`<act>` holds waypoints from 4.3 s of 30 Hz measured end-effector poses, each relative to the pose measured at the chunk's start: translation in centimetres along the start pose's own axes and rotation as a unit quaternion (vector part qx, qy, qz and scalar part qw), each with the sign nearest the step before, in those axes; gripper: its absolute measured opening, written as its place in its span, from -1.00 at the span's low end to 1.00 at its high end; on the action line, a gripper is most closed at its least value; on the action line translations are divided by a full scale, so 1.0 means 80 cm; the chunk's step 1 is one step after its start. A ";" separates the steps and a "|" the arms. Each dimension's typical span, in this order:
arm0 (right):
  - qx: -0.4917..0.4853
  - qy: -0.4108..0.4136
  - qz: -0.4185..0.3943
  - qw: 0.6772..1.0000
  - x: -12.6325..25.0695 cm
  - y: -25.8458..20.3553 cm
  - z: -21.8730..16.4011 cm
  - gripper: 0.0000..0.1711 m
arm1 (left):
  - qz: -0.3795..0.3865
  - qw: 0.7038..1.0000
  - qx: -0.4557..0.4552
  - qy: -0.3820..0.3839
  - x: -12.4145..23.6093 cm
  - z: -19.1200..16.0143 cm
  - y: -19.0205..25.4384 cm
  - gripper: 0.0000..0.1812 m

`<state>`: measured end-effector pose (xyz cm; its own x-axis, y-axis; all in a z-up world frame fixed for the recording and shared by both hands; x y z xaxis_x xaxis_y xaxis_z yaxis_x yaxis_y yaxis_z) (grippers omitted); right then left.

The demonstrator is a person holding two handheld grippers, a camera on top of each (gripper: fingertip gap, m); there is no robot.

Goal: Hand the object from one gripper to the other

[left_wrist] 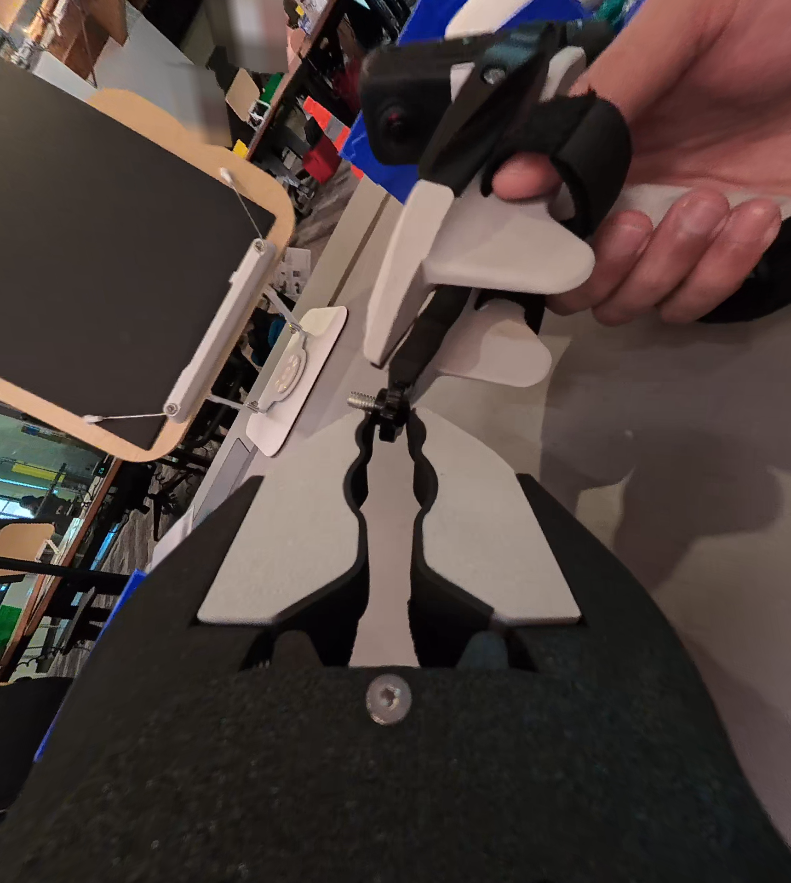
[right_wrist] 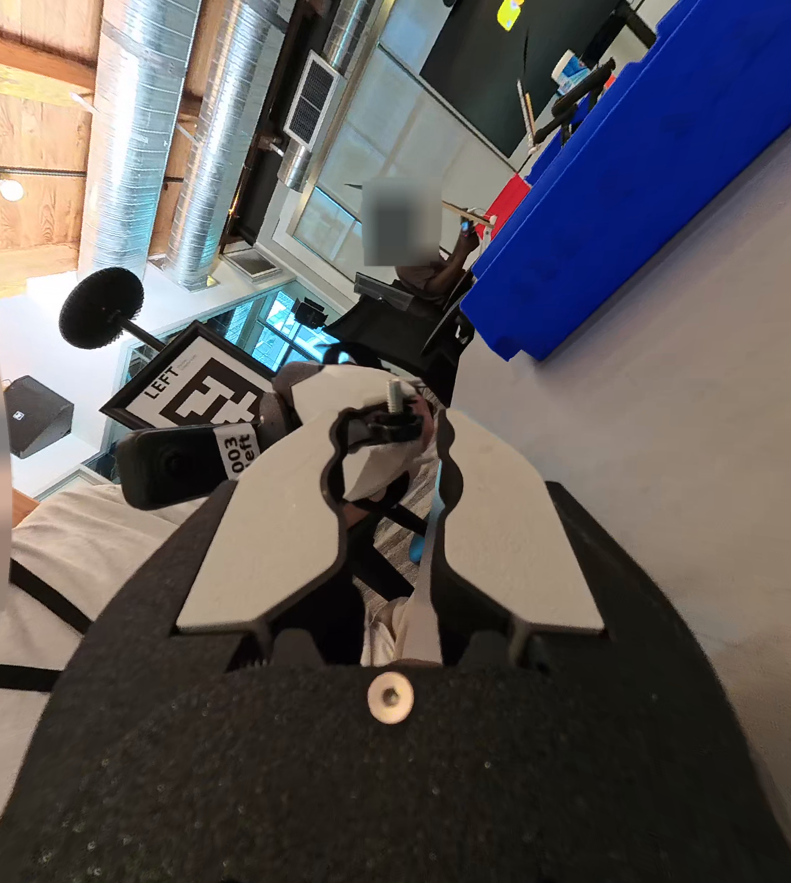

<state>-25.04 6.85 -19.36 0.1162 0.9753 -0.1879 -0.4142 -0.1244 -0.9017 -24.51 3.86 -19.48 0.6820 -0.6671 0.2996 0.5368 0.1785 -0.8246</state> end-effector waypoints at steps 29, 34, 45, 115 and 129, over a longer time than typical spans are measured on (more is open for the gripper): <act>0.609 -0.145 -0.508 0.591 0.051 0.067 0.020 -0.73 | -0.274 0.880 0.383 0.053 -0.019 -0.018 0.034 -0.82; 0.669 -0.154 -0.491 0.536 0.024 0.049 0.006 -0.73 | -0.296 0.830 0.465 0.084 -0.020 -0.030 0.019 -0.77; 0.708 -0.168 -0.473 0.496 0.000 0.050 -0.014 -0.73 | -0.312 0.831 0.454 0.076 -0.020 -0.033 0.022 -0.94; -0.066 -0.103 -0.023 0.992 0.007 0.028 -0.028 -0.65 | -0.163 0.969 0.139 0.123 0.012 -0.009 -0.010 -0.71; 0.054 0.025 -0.097 0.994 -0.026 0.024 -0.009 -0.82 | -0.020 0.996 -0.078 0.031 -0.001 -0.022 -0.005 -0.70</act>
<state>-25.45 4.46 -20.99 0.2468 0.9684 -0.0368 -0.4741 0.0875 -0.8761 -25.63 2.60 -20.02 0.6271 -0.7153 0.3085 0.4770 0.0395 -0.8780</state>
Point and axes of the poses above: each gripper's, where its closed fingertips meet, x back along the fingers, z out of its top, y = z × x across the jaws, the point moved 2 cm from there along x, back along the fingers, and after that the axes turned 12 degrees about -x, right-handed, at the moved point
